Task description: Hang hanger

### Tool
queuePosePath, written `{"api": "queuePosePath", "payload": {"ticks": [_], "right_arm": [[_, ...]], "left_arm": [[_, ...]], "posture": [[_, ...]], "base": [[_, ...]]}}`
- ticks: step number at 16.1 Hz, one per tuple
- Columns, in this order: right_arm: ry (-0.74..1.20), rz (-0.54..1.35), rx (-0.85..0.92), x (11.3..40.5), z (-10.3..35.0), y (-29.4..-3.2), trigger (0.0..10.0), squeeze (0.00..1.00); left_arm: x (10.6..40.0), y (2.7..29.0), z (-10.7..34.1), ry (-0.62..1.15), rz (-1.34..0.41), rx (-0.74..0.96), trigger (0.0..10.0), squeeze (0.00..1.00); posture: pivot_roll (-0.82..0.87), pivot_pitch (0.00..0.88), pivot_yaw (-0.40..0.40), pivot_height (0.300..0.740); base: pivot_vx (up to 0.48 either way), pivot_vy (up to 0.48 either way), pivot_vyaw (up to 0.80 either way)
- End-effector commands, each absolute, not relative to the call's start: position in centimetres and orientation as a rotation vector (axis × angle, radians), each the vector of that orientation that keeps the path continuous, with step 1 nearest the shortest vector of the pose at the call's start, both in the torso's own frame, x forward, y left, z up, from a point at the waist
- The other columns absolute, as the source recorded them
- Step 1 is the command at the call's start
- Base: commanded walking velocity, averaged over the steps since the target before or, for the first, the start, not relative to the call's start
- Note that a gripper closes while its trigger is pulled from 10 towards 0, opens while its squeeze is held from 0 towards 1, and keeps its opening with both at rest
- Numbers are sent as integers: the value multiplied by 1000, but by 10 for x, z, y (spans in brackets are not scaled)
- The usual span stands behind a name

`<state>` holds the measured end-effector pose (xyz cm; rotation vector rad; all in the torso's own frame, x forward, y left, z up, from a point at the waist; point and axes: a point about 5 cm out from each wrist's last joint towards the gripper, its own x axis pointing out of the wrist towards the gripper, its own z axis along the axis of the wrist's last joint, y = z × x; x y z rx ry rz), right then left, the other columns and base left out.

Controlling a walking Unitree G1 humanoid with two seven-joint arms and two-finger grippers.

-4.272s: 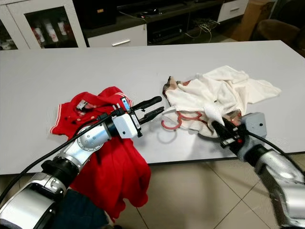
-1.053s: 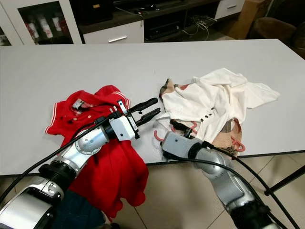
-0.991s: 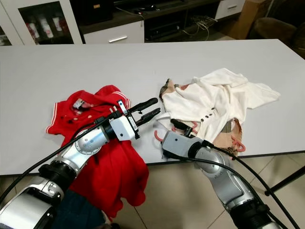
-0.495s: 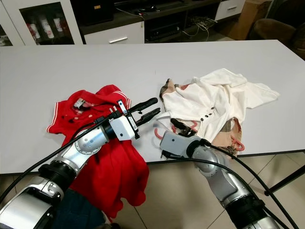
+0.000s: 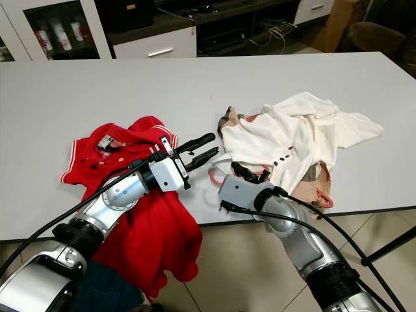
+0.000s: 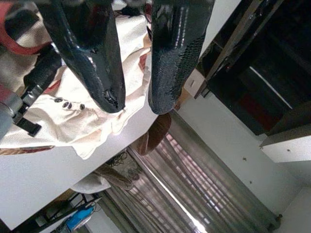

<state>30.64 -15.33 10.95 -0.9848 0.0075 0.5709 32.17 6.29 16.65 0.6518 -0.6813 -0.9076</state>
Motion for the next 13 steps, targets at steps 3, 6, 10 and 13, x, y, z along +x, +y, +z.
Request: {"api": "queuePosePath", "payload": {"ticks": [3,6,10,13], "right_arm": [[-28,528,-879,309,123,-162,0,0],[-26,493,-774,309,129,-171,0,0],[-50,404,-511,312,144,-186,0,0],[-103,328,-349,317,162,-197,0,0]], "left_arm": [[322,62,171,-700,-911,658,10000,0],[322,61,172,-703,-910,657,10000,0],[324,62,174,-699,-892,630,10000,0],[328,65,179,-695,-838,556,10000,0]], "posture": [[16,107,49,740],[13,106,50,740],[12,103,50,740],[10,100,50,740]], "base": [[0,0,0],[0,0,0],[0,0,0],[0,0,0]]}}
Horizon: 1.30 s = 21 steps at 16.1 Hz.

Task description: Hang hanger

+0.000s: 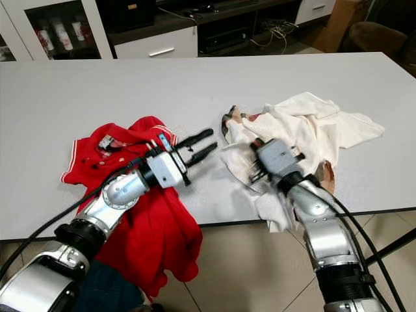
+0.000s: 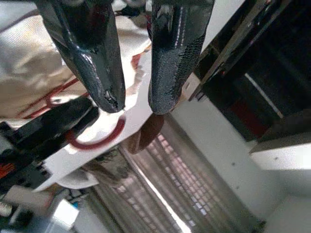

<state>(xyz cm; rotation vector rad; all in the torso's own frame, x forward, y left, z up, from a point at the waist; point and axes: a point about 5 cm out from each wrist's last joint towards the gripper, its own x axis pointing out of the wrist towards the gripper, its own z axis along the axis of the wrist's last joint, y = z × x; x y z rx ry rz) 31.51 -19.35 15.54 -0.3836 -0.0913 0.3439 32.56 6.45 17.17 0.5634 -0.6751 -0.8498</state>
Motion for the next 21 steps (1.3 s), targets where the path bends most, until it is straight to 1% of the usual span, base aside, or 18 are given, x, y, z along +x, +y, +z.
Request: {"api": "queuePosePath", "payload": {"ticks": [1,3,6,9,10,14,15,16,17,18,19,21], "right_arm": [[-112,319,-326,317,165,-199,0,0],[-154,266,-191,321,181,-210,0,0],[-161,288,-104,322,197,-219,0,0],[-148,182,124,327,222,-249,0,0],[-141,161,174,329,224,-254,0,0],[-153,19,467,334,231,-278,0,0],[-146,-14,536,335,229,-282,0,0],[-145,-45,655,336,226,-286,0,0],[-153,-55,707,336,226,-287,0,0],[-186,-59,806,337,226,-290,0,0],[-222,-28,868,338,231,-287,0,0],[-305,48,925,337,243,-280,0,0]], "left_arm": [[328,65,180,-694,-830,547,10000,0],[330,67,182,-689,-800,505,10000,0],[330,67,183,-685,-784,478,10000,0],[329,64,181,-682,-780,458,10000,0],[328,63,181,-680,-780,454,10000,0],[325,57,179,-679,-782,437,10000,0],[325,56,179,-680,-781,434,10000,0],[325,55,179,-681,-780,434,10000,0],[325,54,179,-682,-780,434,10000,0],[325,53,180,-684,-779,433,10000,0],[324,51,181,-689,-782,436,10000,0],[323,46,182,-698,-794,441,10000,0]], "posture": [[10,100,50,740],[9,95,44,740],[7,93,37,740],[-1,87,26,740],[-3,86,24,740],[-4,77,16,740],[-4,77,16,740],[-2,75,15,740],[-2,75,15,740],[2,72,14,740],[1,70,14,740],[1,69,14,740]], "base": [[0,0,0],[0,0,0],[0,0,0],[0,0,0],[0,0,0],[0,0,0],[0,0,0],[0,0,0],[0,0,0],[0,0,0],[0,0,0],[0,0,0]]}}
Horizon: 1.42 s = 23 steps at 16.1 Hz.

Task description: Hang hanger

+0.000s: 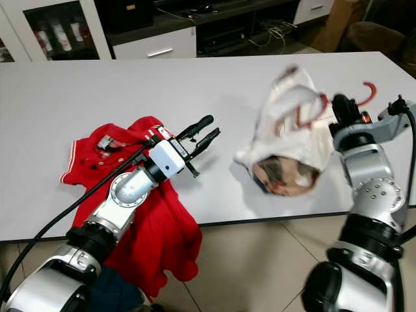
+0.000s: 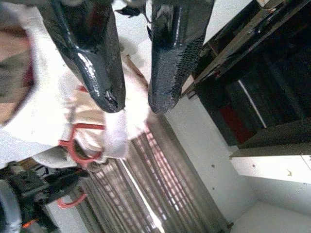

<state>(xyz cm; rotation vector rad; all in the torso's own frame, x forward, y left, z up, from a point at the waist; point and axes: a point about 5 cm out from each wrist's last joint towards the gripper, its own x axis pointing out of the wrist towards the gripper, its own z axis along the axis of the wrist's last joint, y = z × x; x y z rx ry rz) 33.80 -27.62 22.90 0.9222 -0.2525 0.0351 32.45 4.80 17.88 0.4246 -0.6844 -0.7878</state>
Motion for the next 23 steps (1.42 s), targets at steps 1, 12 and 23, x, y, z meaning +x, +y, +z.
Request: {"api": "queuePosePath", "payload": {"ticks": [1,12,23], "right_arm": [[-376,147,907,335,255,-266,0,0],[-559,240,598,314,267,-205,0,0],[-720,249,522,304,281,-170,0,0]], "left_arm": [[322,41,182,-699,-815,437,10000,0],[315,16,193,-659,-898,202,10000,1000],[317,-9,209,-625,-997,154,10000,0]], "posture": [[-2,69,14,740],[-10,73,17,740],[-2,44,28,740]], "base": [[0,0,0],[0,0,0],[0,0,0]]}}
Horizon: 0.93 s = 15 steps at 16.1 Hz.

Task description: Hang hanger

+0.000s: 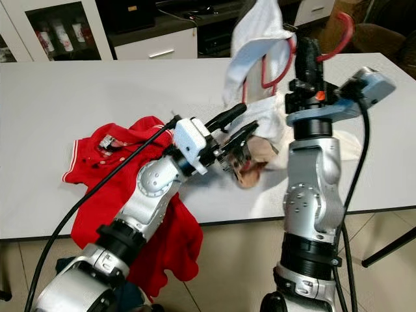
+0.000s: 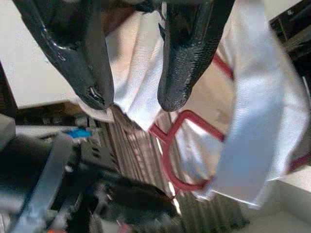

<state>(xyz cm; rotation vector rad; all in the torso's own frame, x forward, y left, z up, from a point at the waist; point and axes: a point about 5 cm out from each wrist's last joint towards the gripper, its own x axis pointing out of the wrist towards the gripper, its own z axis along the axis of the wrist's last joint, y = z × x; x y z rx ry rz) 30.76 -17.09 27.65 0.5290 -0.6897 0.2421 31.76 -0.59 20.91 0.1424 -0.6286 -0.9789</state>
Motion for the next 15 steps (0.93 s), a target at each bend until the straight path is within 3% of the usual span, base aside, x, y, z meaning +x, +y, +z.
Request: {"api": "queuePosePath", "payload": {"ticks": [1,11,12,13,15], "right_arm": [[-724,252,520,304,281,-168,0,0],[-734,298,508,300,284,-161,0,0],[-733,297,506,300,284,-161,0,0],[-733,295,505,301,283,-161,0,0],[-733,287,504,301,284,-164,0,0]], "left_arm": [[317,-12,205,-596,-1011,176,10000,0],[318,-19,171,-385,-1072,338,10000,0],[315,-20,171,-399,-1089,338,3373,0],[313,-20,171,-408,-1107,341,0,0],[311,-18,168,-414,-1127,366,0,0]], "posture": [[-2,41,29,740],[-4,45,23,740],[-4,45,22,740],[-4,45,23,740],[-5,44,25,740]], "base": [[0,0,0],[0,0,0],[0,0,0],[0,0,0],[0,0,0]]}}
